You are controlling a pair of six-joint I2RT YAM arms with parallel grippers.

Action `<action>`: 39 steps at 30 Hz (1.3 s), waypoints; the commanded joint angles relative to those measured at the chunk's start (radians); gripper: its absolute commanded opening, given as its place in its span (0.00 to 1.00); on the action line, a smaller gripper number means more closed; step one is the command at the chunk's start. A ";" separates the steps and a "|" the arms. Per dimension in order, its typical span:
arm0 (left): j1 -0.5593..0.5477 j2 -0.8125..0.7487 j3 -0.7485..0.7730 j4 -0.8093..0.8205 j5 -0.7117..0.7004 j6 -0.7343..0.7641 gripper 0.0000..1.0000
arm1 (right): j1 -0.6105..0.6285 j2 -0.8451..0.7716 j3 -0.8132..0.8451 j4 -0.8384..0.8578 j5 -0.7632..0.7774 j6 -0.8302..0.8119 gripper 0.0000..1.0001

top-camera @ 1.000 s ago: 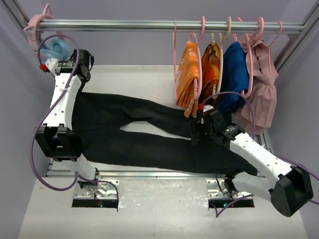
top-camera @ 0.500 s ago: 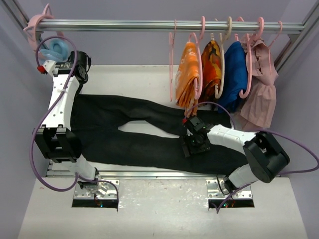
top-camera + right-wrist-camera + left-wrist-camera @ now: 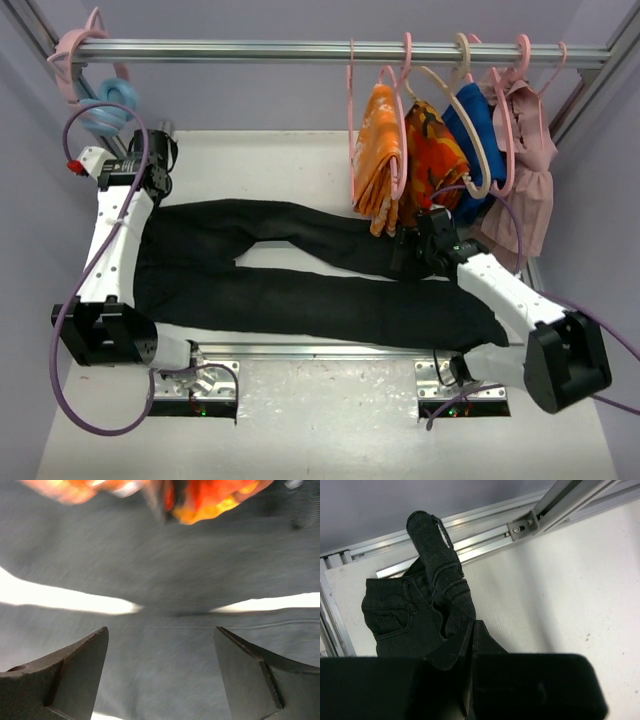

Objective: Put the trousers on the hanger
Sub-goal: Flatten out the trousers at the center of the board.

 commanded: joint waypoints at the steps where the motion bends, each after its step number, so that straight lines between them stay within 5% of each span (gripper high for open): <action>1: 0.007 -0.152 -0.072 0.095 0.041 0.032 0.00 | -0.075 0.136 0.121 0.053 0.103 0.033 0.84; 9: 0.006 -0.319 -0.219 0.182 0.121 0.120 0.00 | -0.166 0.257 0.213 0.090 0.241 0.126 0.82; 39: 0.008 -0.418 -0.451 0.340 0.218 0.253 0.00 | -0.198 0.699 0.464 0.155 0.481 0.227 0.79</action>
